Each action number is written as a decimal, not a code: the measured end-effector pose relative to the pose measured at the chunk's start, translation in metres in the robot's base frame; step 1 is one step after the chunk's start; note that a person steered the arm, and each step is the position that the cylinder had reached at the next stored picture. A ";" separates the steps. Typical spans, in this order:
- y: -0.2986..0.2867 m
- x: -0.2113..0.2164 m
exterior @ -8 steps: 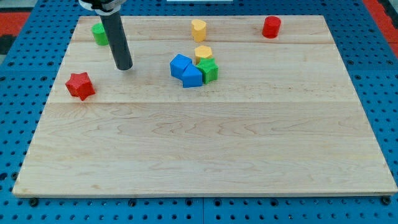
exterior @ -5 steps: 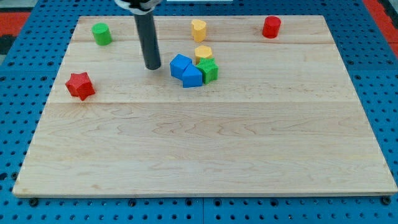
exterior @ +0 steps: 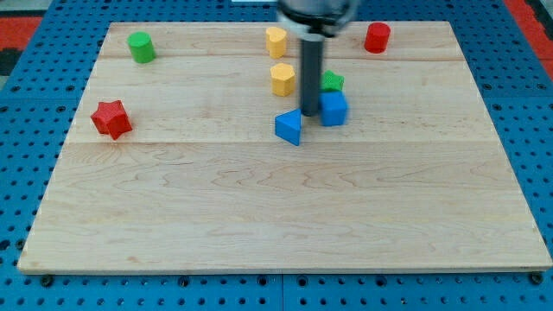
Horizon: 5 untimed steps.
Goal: Push the cube towards the center right side of the board
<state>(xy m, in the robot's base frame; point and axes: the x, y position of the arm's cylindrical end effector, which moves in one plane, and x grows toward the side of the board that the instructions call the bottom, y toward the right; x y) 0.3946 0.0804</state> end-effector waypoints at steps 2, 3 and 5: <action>0.065 0.003; 0.076 0.006; 0.027 -0.002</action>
<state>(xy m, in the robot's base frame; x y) 0.3930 0.1074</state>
